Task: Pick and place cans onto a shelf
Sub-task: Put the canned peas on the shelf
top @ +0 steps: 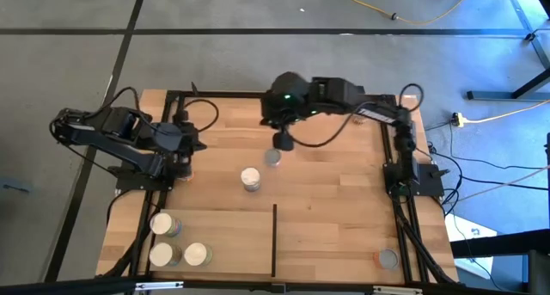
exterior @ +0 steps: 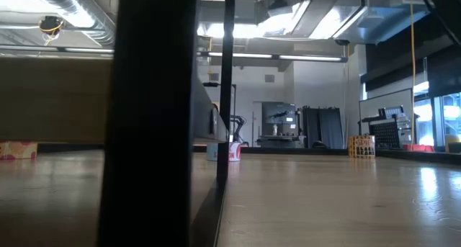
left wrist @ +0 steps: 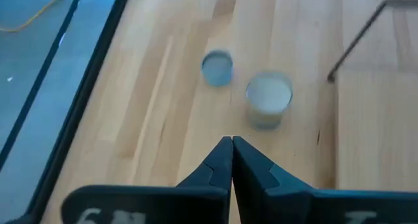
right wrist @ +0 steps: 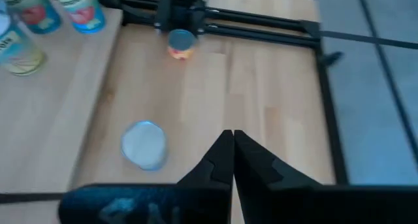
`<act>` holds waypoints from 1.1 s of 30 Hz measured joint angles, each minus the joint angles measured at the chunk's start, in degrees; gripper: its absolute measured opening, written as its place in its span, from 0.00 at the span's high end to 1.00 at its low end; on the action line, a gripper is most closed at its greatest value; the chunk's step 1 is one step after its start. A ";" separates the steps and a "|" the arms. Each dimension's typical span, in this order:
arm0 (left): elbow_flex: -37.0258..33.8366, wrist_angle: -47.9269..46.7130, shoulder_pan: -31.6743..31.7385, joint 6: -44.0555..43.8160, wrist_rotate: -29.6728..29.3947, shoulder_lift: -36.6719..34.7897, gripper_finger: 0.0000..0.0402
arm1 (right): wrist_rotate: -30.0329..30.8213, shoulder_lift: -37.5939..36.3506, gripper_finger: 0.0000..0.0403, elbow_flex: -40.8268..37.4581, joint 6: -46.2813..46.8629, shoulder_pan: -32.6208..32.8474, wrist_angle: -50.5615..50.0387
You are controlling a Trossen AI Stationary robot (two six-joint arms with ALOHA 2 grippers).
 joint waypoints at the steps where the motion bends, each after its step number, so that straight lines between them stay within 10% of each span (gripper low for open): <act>1: 0.00 1.40 0.00 -0.59 -0.33 0.51 0.98 | 1.07 -0.84 0.97 0.00 0.05 0.00 -0.65; 24: -0.02 4.55 -1.11 32.30 8.17 24.39 0.85 | 25.62 -6.62 0.97 -0.03 0.40 -0.11 -13.29; 33: -0.02 11.42 -0.50 41.31 15.14 31.20 0.86 | 24.71 -8.36 0.97 -0.09 0.29 -0.24 -15.32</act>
